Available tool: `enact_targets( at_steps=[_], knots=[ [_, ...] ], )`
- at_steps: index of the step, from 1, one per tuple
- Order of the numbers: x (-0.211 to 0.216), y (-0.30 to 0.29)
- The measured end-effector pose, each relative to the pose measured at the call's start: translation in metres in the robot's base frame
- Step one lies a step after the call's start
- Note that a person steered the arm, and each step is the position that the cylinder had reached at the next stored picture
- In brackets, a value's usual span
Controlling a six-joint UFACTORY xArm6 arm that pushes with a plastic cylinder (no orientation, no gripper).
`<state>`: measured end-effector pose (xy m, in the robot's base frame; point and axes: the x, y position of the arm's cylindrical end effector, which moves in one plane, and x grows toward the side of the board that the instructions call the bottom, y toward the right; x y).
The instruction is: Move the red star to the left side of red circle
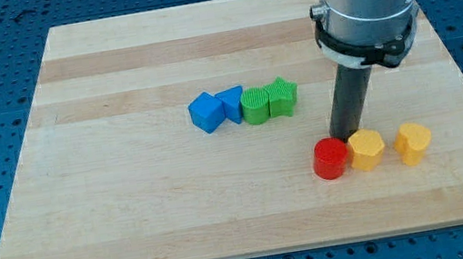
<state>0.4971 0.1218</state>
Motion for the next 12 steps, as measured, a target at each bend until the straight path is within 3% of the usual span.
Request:
enact_targets(
  at_steps=[2, 3, 5, 6, 7, 10, 12],
  knots=[
    [-0.039, 0.089],
    [-0.08, 0.124],
    [-0.176, 0.12],
    [-0.194, 0.085],
    [-0.188, 0.048],
    [-0.099, 0.022],
    [-0.107, 0.021]
  ],
)
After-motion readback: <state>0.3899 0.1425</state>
